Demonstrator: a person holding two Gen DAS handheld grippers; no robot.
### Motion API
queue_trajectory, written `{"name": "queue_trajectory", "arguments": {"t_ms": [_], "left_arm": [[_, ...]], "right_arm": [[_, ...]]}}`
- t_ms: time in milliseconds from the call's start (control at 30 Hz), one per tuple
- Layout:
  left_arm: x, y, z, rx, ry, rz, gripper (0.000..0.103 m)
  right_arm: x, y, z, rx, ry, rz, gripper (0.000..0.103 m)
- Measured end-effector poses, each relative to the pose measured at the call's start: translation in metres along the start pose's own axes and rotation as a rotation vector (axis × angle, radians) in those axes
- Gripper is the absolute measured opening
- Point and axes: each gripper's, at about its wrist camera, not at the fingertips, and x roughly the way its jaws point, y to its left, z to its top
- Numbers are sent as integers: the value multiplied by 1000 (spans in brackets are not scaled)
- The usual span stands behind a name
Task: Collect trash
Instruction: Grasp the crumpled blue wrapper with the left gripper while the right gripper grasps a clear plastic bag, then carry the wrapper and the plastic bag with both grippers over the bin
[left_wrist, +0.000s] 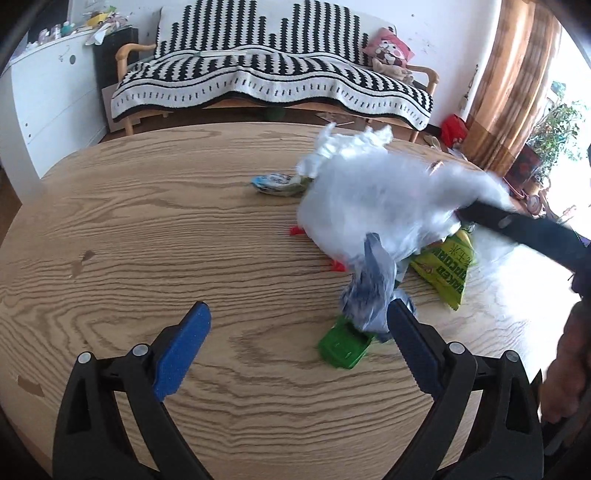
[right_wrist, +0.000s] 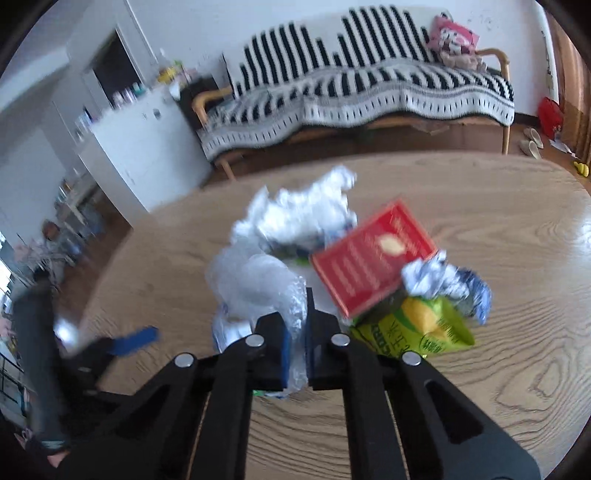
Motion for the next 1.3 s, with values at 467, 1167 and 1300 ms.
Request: {"name": "queue_trajectory", "arguments": {"t_ms": [467, 1167, 1300], "left_arm": [[36, -27, 23, 8, -9, -4, 66], [-26, -127, 26, 99, -155, -163, 15], [-24, -187, 15, 186, -146, -238, 15]], "right_arm": [[-53, -32, -3, 43, -50, -29, 7], [-179, -148, -48, 159, -154, -294, 7], [-222, -191, -77, 189, -163, -436, 7]]}}
